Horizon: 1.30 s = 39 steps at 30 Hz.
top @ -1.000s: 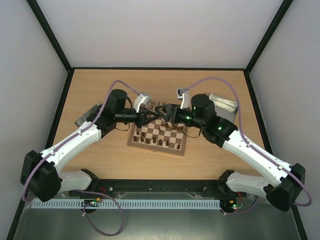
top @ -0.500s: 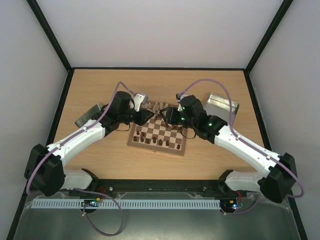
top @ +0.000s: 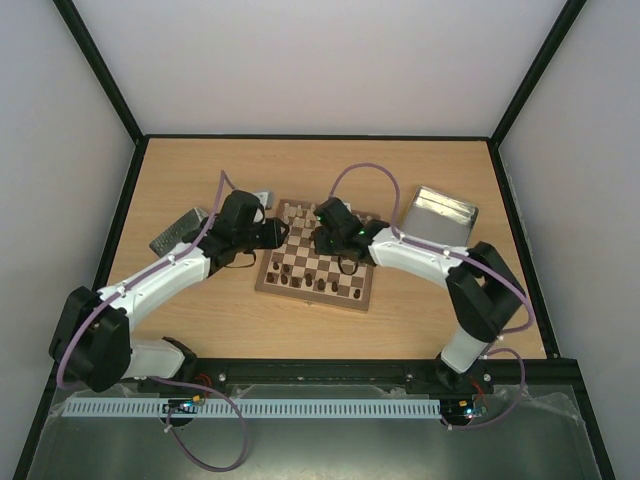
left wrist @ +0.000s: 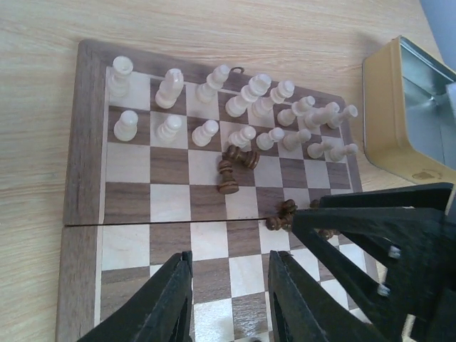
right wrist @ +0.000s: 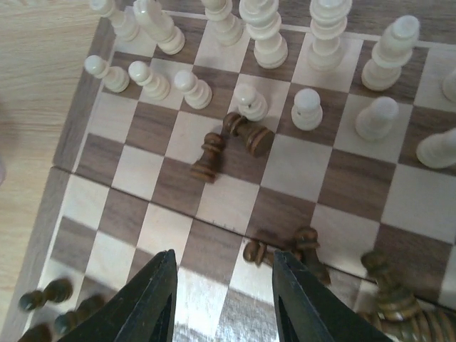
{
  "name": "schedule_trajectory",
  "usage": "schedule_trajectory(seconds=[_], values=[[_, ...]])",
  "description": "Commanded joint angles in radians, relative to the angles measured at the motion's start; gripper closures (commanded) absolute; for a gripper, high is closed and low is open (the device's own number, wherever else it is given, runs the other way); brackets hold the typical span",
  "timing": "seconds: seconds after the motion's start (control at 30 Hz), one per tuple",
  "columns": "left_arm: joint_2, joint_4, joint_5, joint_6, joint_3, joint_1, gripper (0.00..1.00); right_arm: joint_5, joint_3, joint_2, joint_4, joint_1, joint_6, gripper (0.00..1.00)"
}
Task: Set up the chess pieces on the board
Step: Pick up the chess piece from the chessboard.
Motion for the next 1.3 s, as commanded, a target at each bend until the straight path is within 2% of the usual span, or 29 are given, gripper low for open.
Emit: schedule_trajectory(seconds=[0.0,0.17,0.4,0.67,0.97,1.17,1.27], values=[[0.000,-0.002,-0.024,-0.060,-0.030,0.013,0.67,0.108,0.072,0.083,-0.001,0.022,0.016,0.64],[-0.024,0.008,-0.024,-0.079,-0.060,0.027,0.65,0.140,0.147,0.173,-0.016,0.048,0.034,0.60],[-0.064,0.013,-0.025,-0.098,-0.102,0.048,0.64,0.252,0.209,0.261,-0.047,0.055,0.077,0.61],[-0.098,0.010,-0.020,-0.096,-0.130,0.063,0.64,0.245,0.243,0.328,-0.039,0.060,0.075,0.64],[-0.127,0.018,-0.016,-0.101,-0.144,0.070,0.64,0.277,0.259,0.378,-0.060,0.062,0.085,0.80],[-0.158,0.020,-0.014,-0.113,-0.141,0.070,0.63,0.255,0.216,0.342,-0.041,0.061,0.084,0.93],[-0.161,0.023,-0.004,-0.120,-0.142,0.071,0.63,0.245,0.190,0.315,-0.017,0.062,0.062,0.95]])
